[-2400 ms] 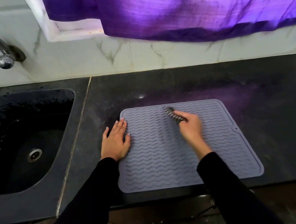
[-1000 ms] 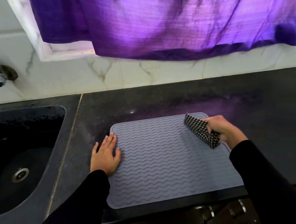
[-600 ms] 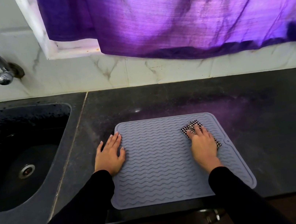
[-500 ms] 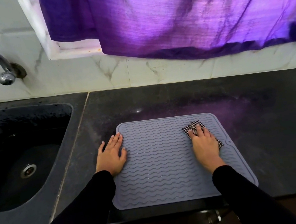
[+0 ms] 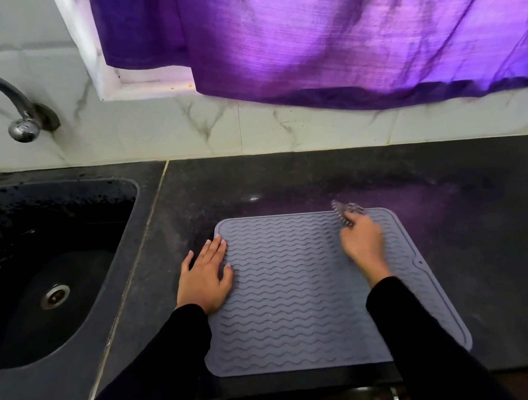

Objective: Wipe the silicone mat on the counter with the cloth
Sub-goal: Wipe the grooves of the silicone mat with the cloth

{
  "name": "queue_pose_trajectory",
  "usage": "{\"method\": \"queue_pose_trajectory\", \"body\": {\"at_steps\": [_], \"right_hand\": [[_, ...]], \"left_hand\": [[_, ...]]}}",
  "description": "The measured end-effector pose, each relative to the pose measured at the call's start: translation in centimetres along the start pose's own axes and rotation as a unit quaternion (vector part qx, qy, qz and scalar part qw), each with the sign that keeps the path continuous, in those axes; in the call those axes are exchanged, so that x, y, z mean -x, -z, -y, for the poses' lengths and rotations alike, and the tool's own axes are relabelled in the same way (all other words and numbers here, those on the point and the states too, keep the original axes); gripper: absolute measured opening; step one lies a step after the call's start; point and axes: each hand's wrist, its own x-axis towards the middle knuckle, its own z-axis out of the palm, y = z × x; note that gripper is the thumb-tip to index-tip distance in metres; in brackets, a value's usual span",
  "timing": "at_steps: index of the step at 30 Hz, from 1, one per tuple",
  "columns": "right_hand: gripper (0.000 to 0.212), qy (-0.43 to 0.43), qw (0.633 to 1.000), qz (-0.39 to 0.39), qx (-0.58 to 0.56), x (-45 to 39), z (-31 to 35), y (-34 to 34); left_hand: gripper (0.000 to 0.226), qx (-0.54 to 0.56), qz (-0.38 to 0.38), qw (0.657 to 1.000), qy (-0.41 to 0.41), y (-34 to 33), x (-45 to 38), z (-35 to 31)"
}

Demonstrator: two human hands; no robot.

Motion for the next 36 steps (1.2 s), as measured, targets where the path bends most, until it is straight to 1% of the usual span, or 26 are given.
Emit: {"method": "queue_pose_trajectory", "body": {"at_steps": [1,2,3,4,8,9,11,12,13,14,15,16,17,18,19,21,22,23,25,26,27,30,32,34,35,36], "right_hand": [[0.048,0.053,0.995,0.019,0.082,0.7,-0.6,-1.6],[0.052,0.101,0.981,0.028,0.166,1.2,-1.3,-3.0],[0.055,0.135,0.964,0.021,0.229,1.5,-2.1,-4.2],[0.056,0.151,0.954,0.007,0.259,1.5,-2.7,-5.0],[0.049,0.167,0.958,-0.014,0.234,0.4,-3.2,-4.9],[0.046,0.162,0.965,-0.012,0.208,0.3,-3.0,-4.3],[0.039,0.139,0.983,-0.020,0.114,-0.2,-2.8,-2.7],[0.036,0.111,0.992,-0.012,0.053,-0.7,-2.8,-2.0],[0.033,0.059,0.998,-0.004,-0.035,-1.5,-2.8,-1.2],[0.033,-0.007,0.990,0.002,-0.139,-2.4,-2.6,-0.6],[0.033,-0.084,0.963,0.009,-0.256,-3.0,-2.2,-0.1],[0.034,-0.140,0.934,-0.010,-0.330,-3.7,-1.9,0.1],[0.034,-0.169,0.922,-0.029,-0.346,-3.9,-1.5,0.0],[0.033,-0.158,0.935,-0.053,-0.313,-3.6,-0.8,-0.4],[0.032,-0.120,0.957,-0.067,-0.256,-2.7,0.0,-0.9],[0.032,-0.003,0.989,-0.061,-0.133,-0.5,1.7,-2.5],[0.033,0.058,0.994,-0.042,-0.078,0.5,2.0,-3.8],[0.036,0.108,0.994,-0.012,-0.021,1.4,1.9,-5.3],[0.044,0.191,0.974,0.028,0.118,2.6,1.4,-7.6],[0.047,0.217,0.961,0.030,0.168,2.7,1.0,-8.2],[0.048,0.221,0.959,0.027,0.176,2.6,0.8,-8.3],[0.045,0.221,0.967,0.023,0.122,1.8,0.6,-7.3],[0.041,0.198,0.977,0.043,0.067,1.2,0.3,-6.4],[0.035,0.166,0.985,0.046,-0.015,0.6,0.2,-5.6],[0.032,0.138,0.986,0.051,-0.074,0.1,0.2,-5.5],[0.031,0.087,0.982,0.065,-0.153,-0.6,0.3,-5.3]], "left_hand": [[0.082,0.002,-0.001,1.000,0.000,-0.1,0.0,0.0],[0.082,0.003,-0.002,1.000,0.000,-0.1,0.0,0.0],[0.081,0.004,-0.002,1.000,-0.001,-0.1,-0.1,0.0],[0.081,0.002,-0.002,1.000,-0.001,-0.1,0.0,0.0],[0.080,0.006,-0.006,1.000,-0.001,-0.2,0.0,-0.1],[0.080,0.006,-0.004,1.000,-0.002,-0.2,0.0,-0.2],[0.080,0.008,-0.005,1.000,-0.001,-0.2,0.0,-0.1],[0.080,0.007,-0.004,1.000,-0.001,-0.1,0.0,-0.1],[0.080,0.006,-0.002,1.000,-0.001,-0.1,0.0,-0.1],[0.081,0.005,-0.001,1.000,-0.002,-0.1,0.0,-0.1],[0.081,0.006,0.000,1.000,-0.001,-0.2,-0.1,0.0],[0.081,0.009,0.000,1.000,-0.001,-0.2,0.0,0.0],[0.082,0.010,0.001,1.000,-0.001,-0.2,0.0,0.0],[0.082,0.011,0.002,1.000,0.000,-0.1,0.0,0.0],[0.082,0.011,0.002,1.000,0.000,-0.1,0.0,-0.1],[0.082,0.014,0.003,1.000,-0.001,0.0,-0.1,-0.1],[0.082,0.014,0.003,1.000,-0.001,0.0,-0.1,-0.1],[0.082,0.014,0.004,1.000,0.000,0.0,-0.1,-0.1],[0.082,0.011,0.006,1.000,-0.001,0.0,-0.1,-0.1],[0.082,0.010,0.006,1.000,-0.001,0.0,-0.1,-0.1],[0.082,0.008,0.005,1.000,-0.001,-0.1,-0.1,-0.1],[0.080,0.007,0.003,1.000,-0.001,-0.1,-0.1,-0.1],[0.080,0.006,0.008,1.000,-0.001,-0.1,0.0,-0.1],[0.081,0.007,0.011,1.000,-0.002,0.0,0.0,0.0],[0.082,0.011,0.013,1.000,-0.002,0.0,0.0,0.0],[0.083,0.017,0.015,1.000,-0.003,0.1,0.0,0.0]]}}
